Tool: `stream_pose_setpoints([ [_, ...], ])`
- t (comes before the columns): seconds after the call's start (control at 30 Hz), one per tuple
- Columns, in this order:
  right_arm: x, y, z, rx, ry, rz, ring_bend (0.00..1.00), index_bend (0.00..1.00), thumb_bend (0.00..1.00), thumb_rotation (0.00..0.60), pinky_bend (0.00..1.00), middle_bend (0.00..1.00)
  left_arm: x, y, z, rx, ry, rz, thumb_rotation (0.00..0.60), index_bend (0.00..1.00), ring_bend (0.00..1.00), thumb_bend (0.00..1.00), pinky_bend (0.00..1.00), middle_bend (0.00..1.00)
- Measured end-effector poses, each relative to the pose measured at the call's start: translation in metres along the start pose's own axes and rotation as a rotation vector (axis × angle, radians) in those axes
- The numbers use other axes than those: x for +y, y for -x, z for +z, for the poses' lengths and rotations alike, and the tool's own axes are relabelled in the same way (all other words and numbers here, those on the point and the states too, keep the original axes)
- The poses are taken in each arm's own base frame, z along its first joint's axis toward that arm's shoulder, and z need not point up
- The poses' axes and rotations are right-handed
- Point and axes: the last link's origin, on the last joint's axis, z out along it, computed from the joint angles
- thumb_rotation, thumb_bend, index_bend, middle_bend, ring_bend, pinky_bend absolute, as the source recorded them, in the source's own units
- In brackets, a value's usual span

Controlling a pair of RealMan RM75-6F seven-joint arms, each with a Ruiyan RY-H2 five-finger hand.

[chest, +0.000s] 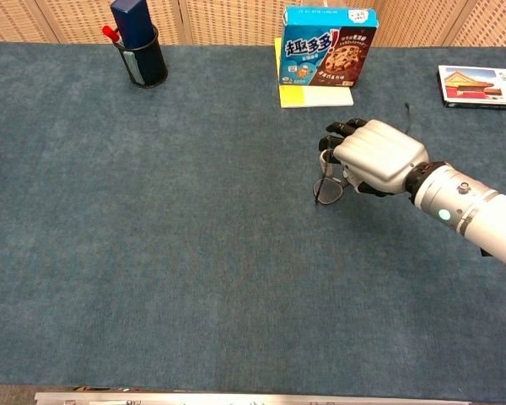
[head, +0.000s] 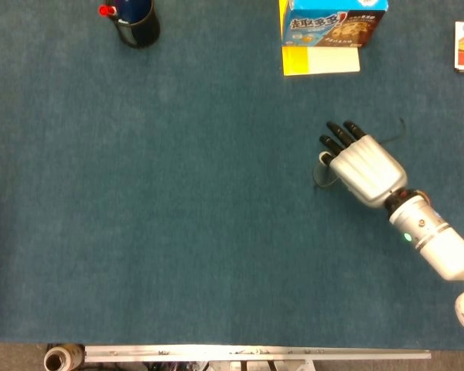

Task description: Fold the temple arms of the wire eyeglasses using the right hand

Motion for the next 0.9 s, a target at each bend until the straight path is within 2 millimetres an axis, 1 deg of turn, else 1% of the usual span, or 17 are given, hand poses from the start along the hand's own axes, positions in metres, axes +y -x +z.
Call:
stream_pose_setpoints([
  [0.53, -0.011, 0.0, -0.002, 0.012, -0.056, 0.008, 0.08, 0.36, 1.0, 0.6, 0.16, 0.21, -0.001, -0.001, 0.0, 0.003, -0.004, -0.003, 0.6, 0.19, 0.23, 0.1, 0.49, 0.18],
  [0.9, -0.01, -0.001, -0.003, 0.014, -0.052, 0.006, 0.08, 0.36, 1.0, 0.6, 0.16, 0.21, -0.001, -0.002, 0.0, 0.003, -0.003, -0.002, 0.6, 0.19, 0.23, 0.1, 0.49, 0.18],
])
